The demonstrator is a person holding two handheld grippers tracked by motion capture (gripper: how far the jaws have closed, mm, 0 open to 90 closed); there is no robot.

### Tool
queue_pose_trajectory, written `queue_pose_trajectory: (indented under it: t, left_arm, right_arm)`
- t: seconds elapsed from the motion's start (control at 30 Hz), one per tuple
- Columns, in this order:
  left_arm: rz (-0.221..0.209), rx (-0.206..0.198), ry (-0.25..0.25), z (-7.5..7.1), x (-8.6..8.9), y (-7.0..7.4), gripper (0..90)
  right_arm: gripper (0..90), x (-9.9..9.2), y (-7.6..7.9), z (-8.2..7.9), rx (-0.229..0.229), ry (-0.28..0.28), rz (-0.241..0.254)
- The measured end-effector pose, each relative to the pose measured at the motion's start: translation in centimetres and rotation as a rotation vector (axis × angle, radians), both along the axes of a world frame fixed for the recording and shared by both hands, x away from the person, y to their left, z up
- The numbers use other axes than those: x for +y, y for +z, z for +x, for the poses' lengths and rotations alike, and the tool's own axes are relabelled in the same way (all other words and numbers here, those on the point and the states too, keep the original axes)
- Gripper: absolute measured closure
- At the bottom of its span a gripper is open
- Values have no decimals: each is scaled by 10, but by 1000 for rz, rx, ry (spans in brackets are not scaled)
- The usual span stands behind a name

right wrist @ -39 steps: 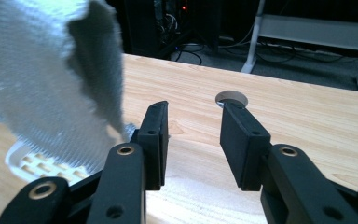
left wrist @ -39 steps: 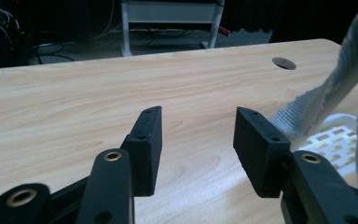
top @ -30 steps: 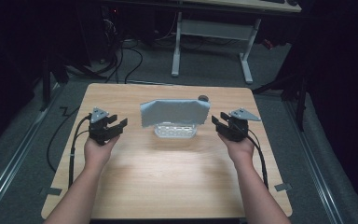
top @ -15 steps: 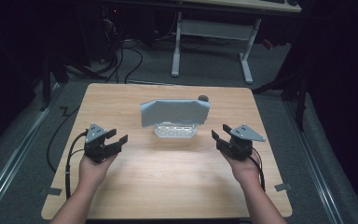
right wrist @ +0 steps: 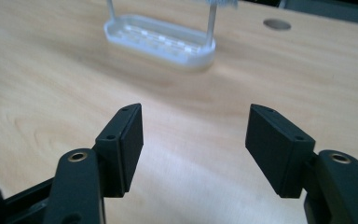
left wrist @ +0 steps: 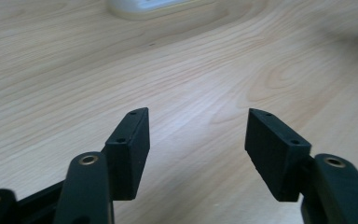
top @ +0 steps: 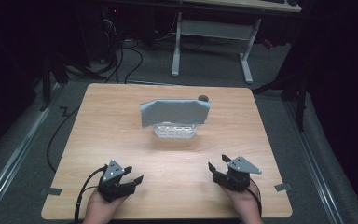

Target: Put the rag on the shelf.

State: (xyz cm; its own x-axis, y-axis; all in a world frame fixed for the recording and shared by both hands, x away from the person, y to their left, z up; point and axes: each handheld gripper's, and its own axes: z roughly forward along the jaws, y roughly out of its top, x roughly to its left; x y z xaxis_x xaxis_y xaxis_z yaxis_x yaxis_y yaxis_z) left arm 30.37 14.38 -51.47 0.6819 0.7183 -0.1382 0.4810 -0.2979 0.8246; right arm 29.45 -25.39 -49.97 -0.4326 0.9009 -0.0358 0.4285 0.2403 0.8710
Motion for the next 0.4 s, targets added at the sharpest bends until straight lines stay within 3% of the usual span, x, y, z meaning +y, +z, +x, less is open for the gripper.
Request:
queue_pose_trajectory:
  t: [0.03,0.13,0.2,0.4]
  left_arm:
    - [7,3,-4,-1,-1,-1,406]
    - [32,13,-18,1,-6,-5,395]
    - [38,17,-22,1,-6,-7,390]
    - [37,18,3,2,3,-7,382]
  right_arm:
    - [396,-1,-8,-7,6,7,-4]
    - [373,2,-12,-12,30,45,-24]
    - [370,4,-12,-11,17,44,-47]
    - [365,9,-17,-5,33,62,-54]
